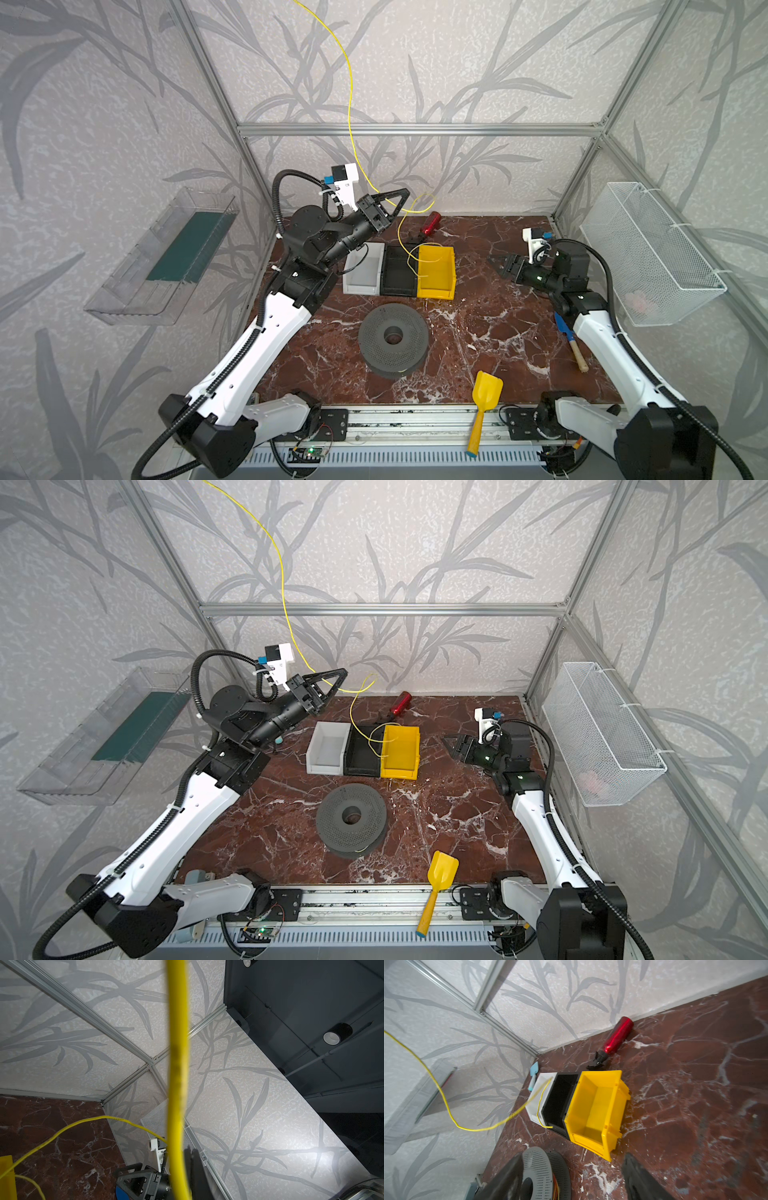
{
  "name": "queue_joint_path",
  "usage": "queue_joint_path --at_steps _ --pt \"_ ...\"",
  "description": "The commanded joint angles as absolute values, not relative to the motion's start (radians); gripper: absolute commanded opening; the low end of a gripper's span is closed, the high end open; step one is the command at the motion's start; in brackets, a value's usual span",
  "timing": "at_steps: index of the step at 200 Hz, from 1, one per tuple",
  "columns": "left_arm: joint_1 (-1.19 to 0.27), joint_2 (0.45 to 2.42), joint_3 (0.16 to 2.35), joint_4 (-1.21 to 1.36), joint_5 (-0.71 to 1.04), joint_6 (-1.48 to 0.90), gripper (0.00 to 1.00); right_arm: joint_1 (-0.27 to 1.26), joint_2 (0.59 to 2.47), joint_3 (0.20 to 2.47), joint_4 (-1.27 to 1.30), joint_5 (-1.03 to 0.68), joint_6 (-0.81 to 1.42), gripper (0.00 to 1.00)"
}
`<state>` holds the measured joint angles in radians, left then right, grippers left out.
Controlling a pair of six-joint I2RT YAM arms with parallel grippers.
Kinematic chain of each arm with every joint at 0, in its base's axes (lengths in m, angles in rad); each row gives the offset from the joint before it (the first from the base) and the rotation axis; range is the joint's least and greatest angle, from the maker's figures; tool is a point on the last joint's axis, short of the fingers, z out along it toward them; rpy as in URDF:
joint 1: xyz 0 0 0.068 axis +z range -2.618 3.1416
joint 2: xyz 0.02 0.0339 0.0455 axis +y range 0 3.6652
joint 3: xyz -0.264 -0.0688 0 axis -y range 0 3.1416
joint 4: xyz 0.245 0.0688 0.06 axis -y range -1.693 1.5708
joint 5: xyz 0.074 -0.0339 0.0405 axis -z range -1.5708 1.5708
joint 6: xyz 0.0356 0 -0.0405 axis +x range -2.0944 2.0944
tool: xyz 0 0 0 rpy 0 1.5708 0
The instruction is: Wrap the cables
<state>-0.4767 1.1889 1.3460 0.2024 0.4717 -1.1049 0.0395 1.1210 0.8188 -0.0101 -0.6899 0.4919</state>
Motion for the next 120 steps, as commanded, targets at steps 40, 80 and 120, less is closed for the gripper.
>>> queue_joint_path --at_steps 40,80,120 --pt "-0.473 1.146 1.400 0.139 0.453 -1.120 0.00 0.281 1.215 0.714 0.263 -0.885 0.508 0.77" --pt "-0.475 1.150 1.447 0.095 0.464 -1.127 0.00 0.353 1.305 0.714 0.382 -0.931 0.534 0.79" --pt "-0.474 1.152 1.495 0.079 0.505 -1.147 0.00 0.351 1.436 0.789 0.513 -1.071 0.559 0.82"
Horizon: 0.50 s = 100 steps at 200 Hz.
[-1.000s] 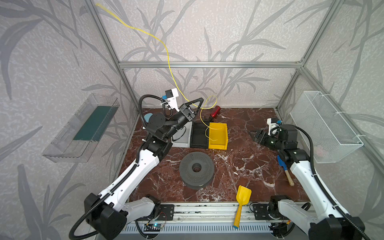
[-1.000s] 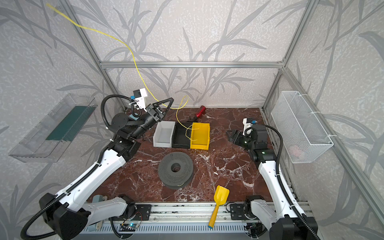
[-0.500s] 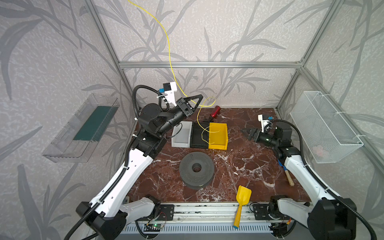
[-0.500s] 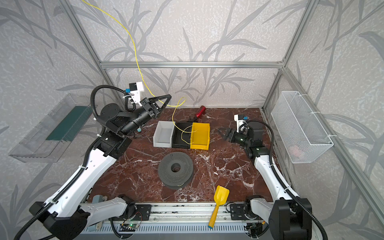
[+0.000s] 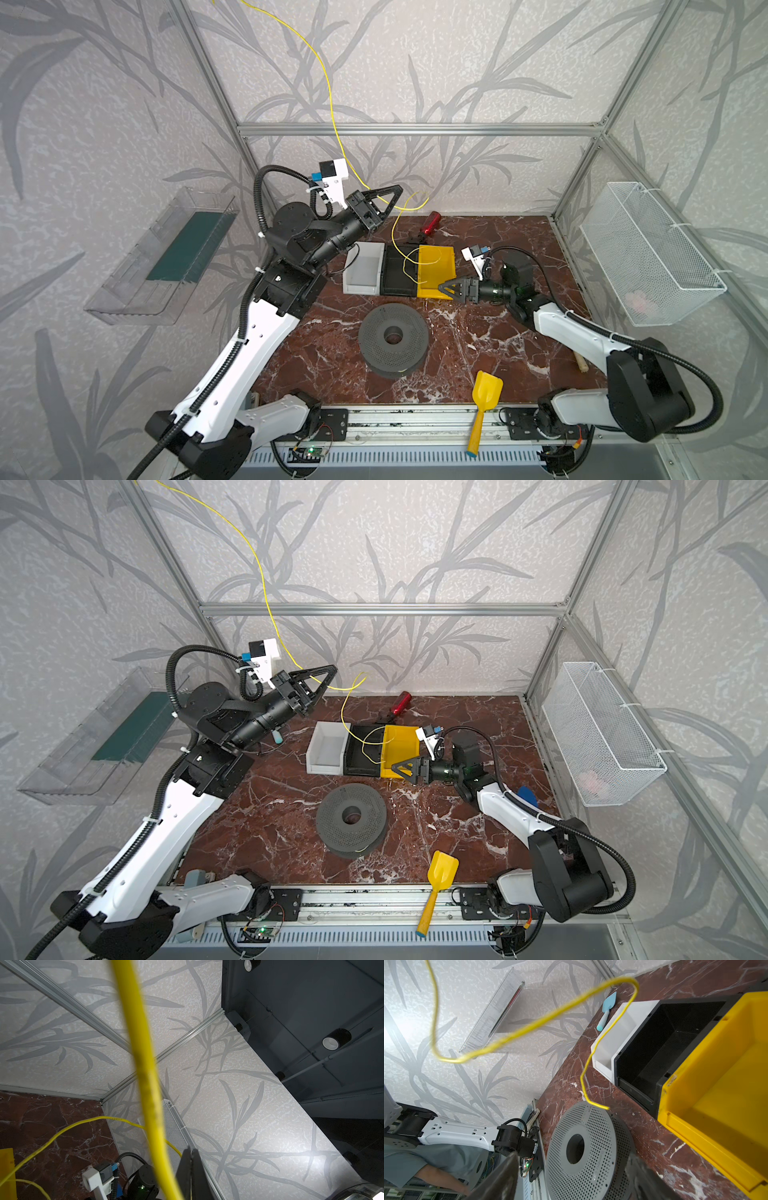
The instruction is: Wrap the cables
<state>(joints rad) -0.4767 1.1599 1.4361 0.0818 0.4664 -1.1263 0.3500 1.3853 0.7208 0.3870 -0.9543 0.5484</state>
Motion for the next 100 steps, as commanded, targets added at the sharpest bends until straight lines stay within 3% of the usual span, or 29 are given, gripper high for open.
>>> queue_joint_path --at_steps 1,52,100 --pt "-0.475 1.152 1.497 0.074 0.506 -1.146 0.00 0.351 1.439 0.791 0.513 -1.074 0.560 0.82" --pt "-0.476 1.127 1.514 0.002 0.513 -1.113 0.00 0.387 1.580 0.884 0.677 -1.285 0.698 0.83" --pt "-0.476 1.107 1.497 0.024 0.500 -1.119 0.00 0.496 1.614 0.908 0.513 -1.229 0.547 0.82"
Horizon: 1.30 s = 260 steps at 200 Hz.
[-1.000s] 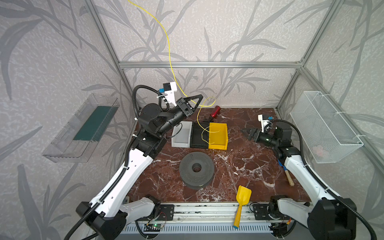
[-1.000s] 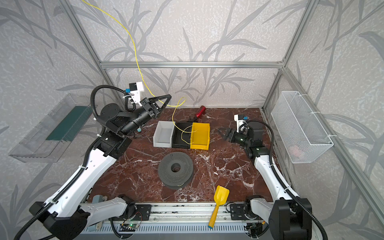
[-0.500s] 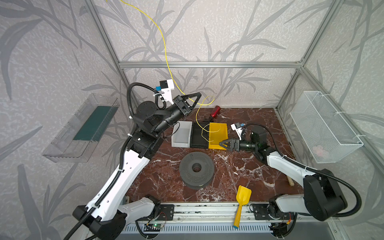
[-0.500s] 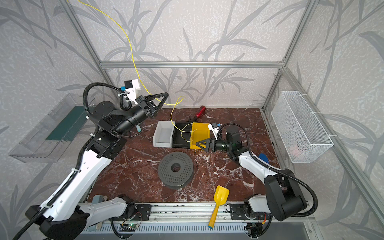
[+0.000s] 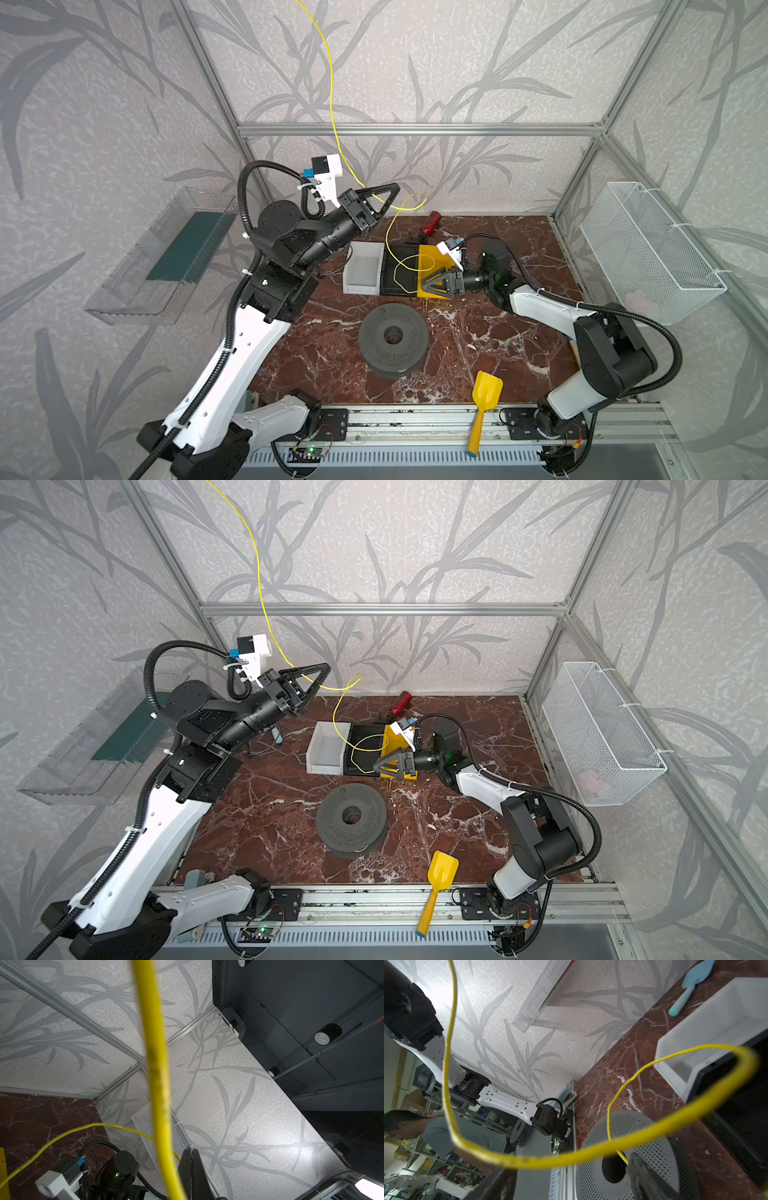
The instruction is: Wrap the cables
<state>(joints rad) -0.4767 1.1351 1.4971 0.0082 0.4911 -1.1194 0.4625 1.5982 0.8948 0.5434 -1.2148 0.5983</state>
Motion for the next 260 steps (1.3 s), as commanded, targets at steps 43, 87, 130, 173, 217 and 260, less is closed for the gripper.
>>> queue_joint_path --at_steps 43,87,130,173,217,260 --pt "-0.477 1.092 1.502 -0.005 0.466 -1.100 0.00 0.541 1.651 0.901 0.599 -1.210 0.589 0.81" --pt "-0.477 1.091 1.494 0.008 0.468 -1.112 0.00 0.595 1.684 0.961 0.480 -1.177 0.491 0.79" --pt "-0.477 1.081 1.486 0.002 0.461 -1.105 0.00 0.605 1.662 0.963 0.427 -1.130 0.446 0.73" --pt "-0.475 1.048 1.486 -0.082 0.358 -1.056 0.00 0.531 1.462 0.790 0.445 -0.929 0.475 0.73" --pt "-0.474 1.027 1.494 -0.145 0.268 -1.051 0.00 0.474 1.310 0.688 0.406 -0.891 0.467 0.81" --pt "-0.477 1.008 1.447 -0.082 0.205 -1.107 0.00 0.472 1.351 0.586 0.854 -0.830 0.730 0.83"
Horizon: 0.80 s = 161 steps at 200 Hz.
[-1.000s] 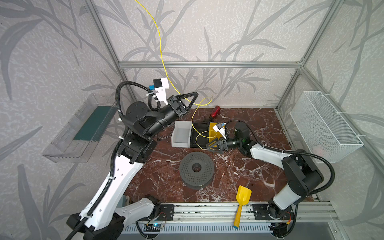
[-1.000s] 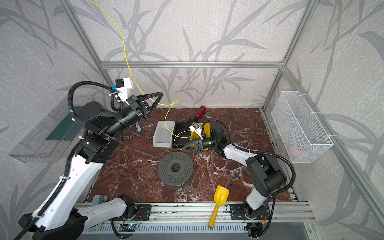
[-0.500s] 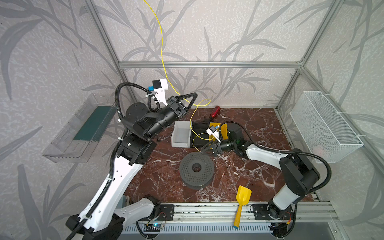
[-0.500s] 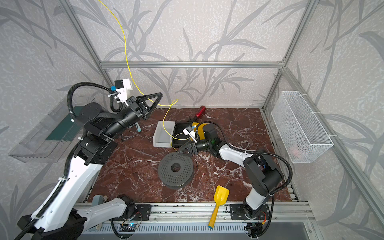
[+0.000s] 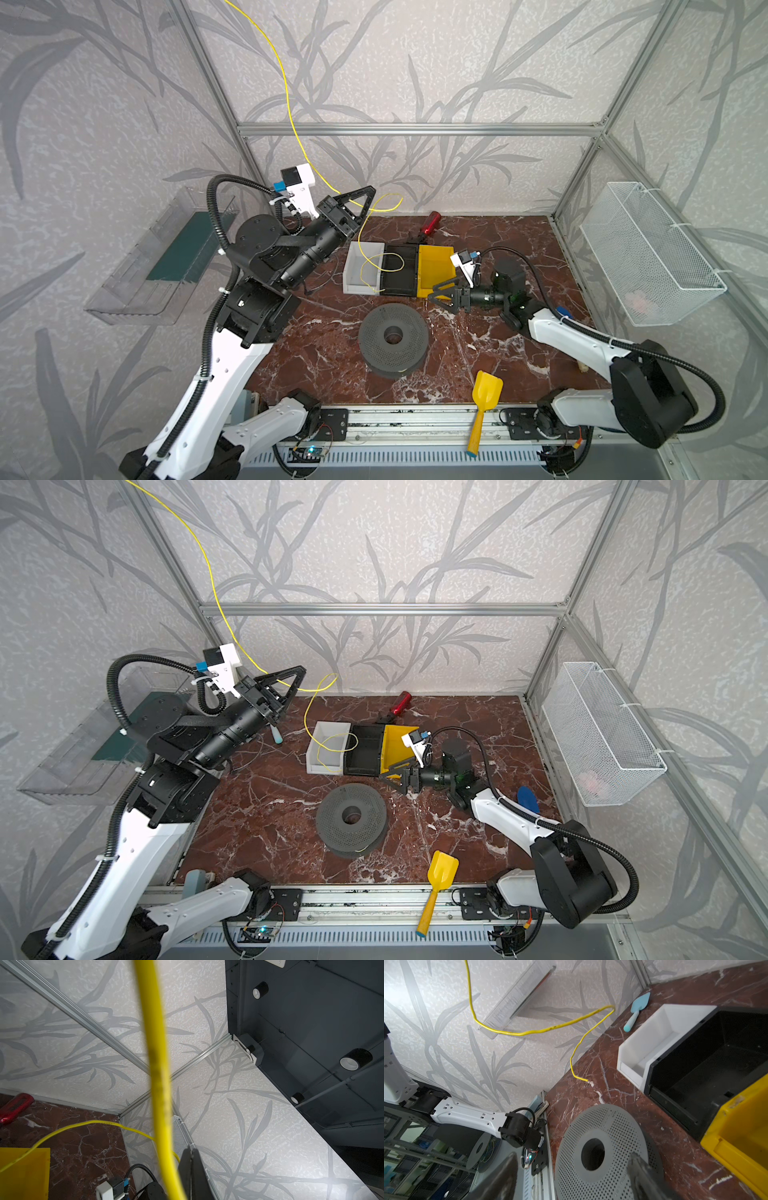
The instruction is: Wrap the cables
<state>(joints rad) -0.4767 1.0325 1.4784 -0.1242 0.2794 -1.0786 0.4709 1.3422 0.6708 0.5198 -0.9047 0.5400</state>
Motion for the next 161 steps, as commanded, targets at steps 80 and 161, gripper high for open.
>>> queue_joint_path --at_steps 80,161 --pt "-0.523 0.937 1.305 -0.141 -0.179 -1.229 0.00 0.573 1.356 0.399 1.134 -0.435 0.925 0.88" --pt "-0.566 1.078 1.476 -0.111 -0.176 -1.246 0.00 0.719 1.437 0.387 1.224 -0.287 0.923 0.89"
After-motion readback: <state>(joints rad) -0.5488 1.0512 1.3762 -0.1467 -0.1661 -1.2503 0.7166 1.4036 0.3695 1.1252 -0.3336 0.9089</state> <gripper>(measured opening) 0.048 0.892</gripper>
